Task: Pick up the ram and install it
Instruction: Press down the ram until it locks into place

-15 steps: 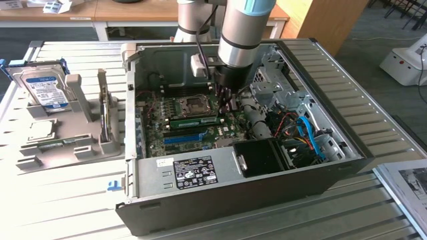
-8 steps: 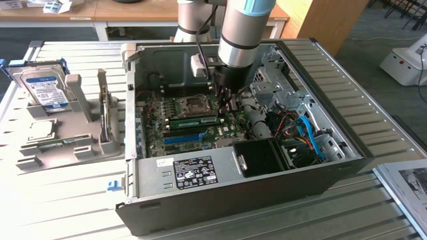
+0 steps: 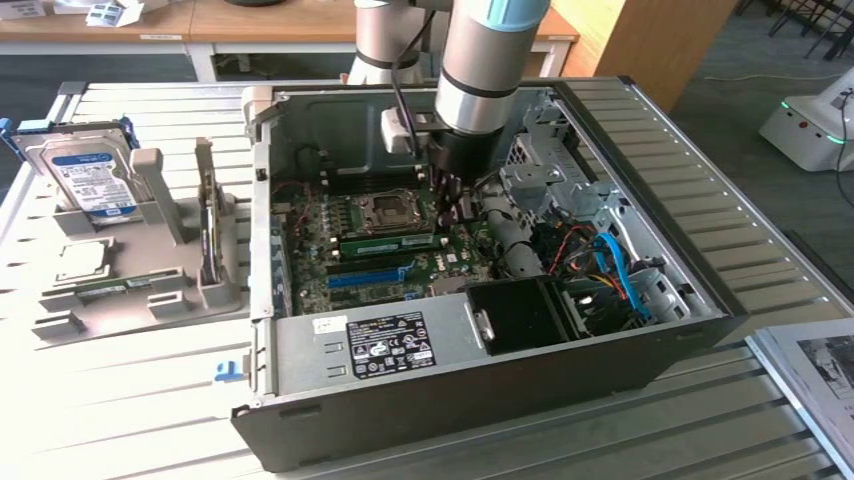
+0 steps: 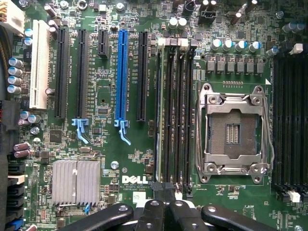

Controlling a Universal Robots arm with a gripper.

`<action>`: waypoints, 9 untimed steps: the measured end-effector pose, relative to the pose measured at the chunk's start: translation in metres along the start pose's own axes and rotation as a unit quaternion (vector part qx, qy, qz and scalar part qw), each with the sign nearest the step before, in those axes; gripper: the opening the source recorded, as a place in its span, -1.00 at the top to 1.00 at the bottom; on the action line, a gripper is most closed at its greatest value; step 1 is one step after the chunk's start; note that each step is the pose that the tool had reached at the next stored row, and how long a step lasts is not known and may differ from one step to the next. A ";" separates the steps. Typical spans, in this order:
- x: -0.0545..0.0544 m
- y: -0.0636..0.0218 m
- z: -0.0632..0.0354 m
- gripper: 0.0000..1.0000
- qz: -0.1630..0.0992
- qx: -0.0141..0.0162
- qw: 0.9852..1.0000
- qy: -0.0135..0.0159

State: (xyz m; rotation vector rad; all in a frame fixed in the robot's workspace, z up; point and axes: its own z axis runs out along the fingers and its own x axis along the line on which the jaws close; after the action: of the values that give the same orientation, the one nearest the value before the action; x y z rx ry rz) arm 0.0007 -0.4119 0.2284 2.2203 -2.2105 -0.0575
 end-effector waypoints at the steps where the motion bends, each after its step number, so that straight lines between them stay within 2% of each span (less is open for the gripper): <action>1: 0.000 0.0000 0.0000 0.80 0.000 0.000 1.000 0.000; 9: 0.000 0.0000 0.0011 0.80 0.000 0.000 1.000 0.000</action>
State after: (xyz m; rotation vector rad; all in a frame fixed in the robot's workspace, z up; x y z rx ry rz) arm 0.0007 -0.4115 0.2273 2.2204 -2.2107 -0.0577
